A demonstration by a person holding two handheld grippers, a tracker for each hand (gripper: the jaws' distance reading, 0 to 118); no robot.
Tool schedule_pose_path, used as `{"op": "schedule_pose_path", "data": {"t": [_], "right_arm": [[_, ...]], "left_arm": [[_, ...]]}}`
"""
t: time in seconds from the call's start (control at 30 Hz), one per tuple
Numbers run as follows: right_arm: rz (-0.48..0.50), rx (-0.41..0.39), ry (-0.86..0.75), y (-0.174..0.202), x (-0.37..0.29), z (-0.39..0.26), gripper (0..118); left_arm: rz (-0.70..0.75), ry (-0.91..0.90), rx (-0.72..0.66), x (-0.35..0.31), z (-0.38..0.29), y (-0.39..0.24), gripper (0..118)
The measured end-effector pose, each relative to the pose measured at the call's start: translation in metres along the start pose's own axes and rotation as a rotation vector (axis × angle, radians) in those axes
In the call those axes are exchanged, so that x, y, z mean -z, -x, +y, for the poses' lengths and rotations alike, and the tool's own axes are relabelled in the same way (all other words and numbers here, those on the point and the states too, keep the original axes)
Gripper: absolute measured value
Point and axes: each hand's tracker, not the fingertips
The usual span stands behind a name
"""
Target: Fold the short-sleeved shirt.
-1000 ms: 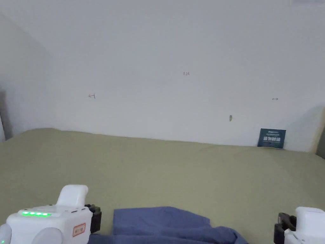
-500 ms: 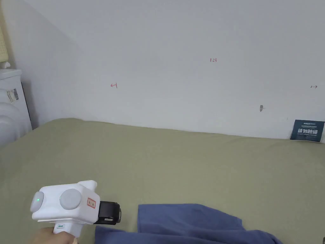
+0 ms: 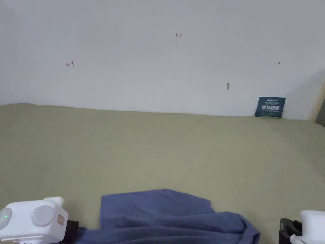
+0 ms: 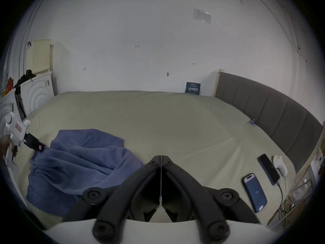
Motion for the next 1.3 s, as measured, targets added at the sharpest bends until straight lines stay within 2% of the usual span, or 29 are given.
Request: {"op": "schedule_pose_path", "data": {"t": [0.03,0.07,0.1,0.13,0.17,0.2,0.23,0.27,0.37,0.5,0.53,0.57,0.6,0.63,0.7,0.83,1.07,1.2,1.3], "right_arm": [[0.021,0.014,0.013,0.000,0.003,0.000,2],[0.065,0.044,0.028,0.000,0.006,0.000,8],[0.092,0.065,0.043,0.000,0.009,-0.001,39],[0.133,0.094,0.066,-0.001,0.012,0.000,81],[0.140,0.094,0.101,0.001,0.017,0.000,114],[0.156,0.083,0.152,0.004,0.023,-0.001,115],[0.193,0.062,0.108,0.005,0.022,-0.001,113],[0.230,0.076,0.152,0.007,0.026,-0.004,114],[0.167,0.013,0.194,0.013,0.037,-0.009,114],[0.193,0.013,0.206,0.013,0.051,-0.020,113],[0.209,0.013,0.207,0.013,0.054,-0.022,109],[0.247,0.019,0.204,0.014,0.055,-0.022,94],[0.265,0.014,0.219,0.014,0.056,-0.021,45],[0.269,0.030,0.231,0.016,0.058,-0.022,5],[0.245,0.018,0.216,0.024,0.055,-0.021,4],[0.272,0.022,0.175,0.023,0.044,-0.008,4],[0.340,0.095,0.073,0.015,0.031,0.044,4],[0.344,0.067,-0.007,0.017,0.029,0.082,4],[0.326,0.038,-0.061,0.018,0.029,0.117,4]], "left_arm": [[-0.043,-0.024,-0.002,-0.003,0.000,0.000,5],[-0.111,-0.029,-0.022,-0.009,0.000,0.002,4],[-0.147,-0.033,-0.051,-0.013,-0.001,0.001,4],[-0.116,-0.028,-0.057,-0.016,-0.001,-0.001,4],[-0.106,-0.029,-0.050,-0.019,-0.001,-0.004,4],[-0.105,-0.036,-0.046,-0.019,0.002,-0.001,4],[-0.110,-0.041,-0.045,-0.021,0.002,-0.001,4],[-0.113,-0.045,-0.047,-0.024,0.001,-0.001,4],[-0.134,-0.053,-0.078,-0.027,0.004,0.006,4],[-0.142,-0.059,-0.085,-0.032,0.006,0.009,4],[-0.144,-0.060,-0.084,-0.033,0.006,0.009,4],[-0.146,-0.067,-0.086,-0.035,0.005,0.009,4],[-0.154,-0.087,-0.095,-0.034,0.007,0.009,4],[-0.168,-0.130,-0.122,-0.037,0.007,0.010,4],[-0.190,-0.201,-0.160,-0.046,0.006,0.010,4],[-0.194,-0.271,-0.167,-0.055,0.017,0.012,3],[-0.241,-0.423,-0.157,-0.102,0.051,0.015,3],[-0.193,-0.565,-0.133,-0.140,0.069,0.013,3],[-0.217,-0.627,-0.117,-0.168,0.083,0.012,4]]}}
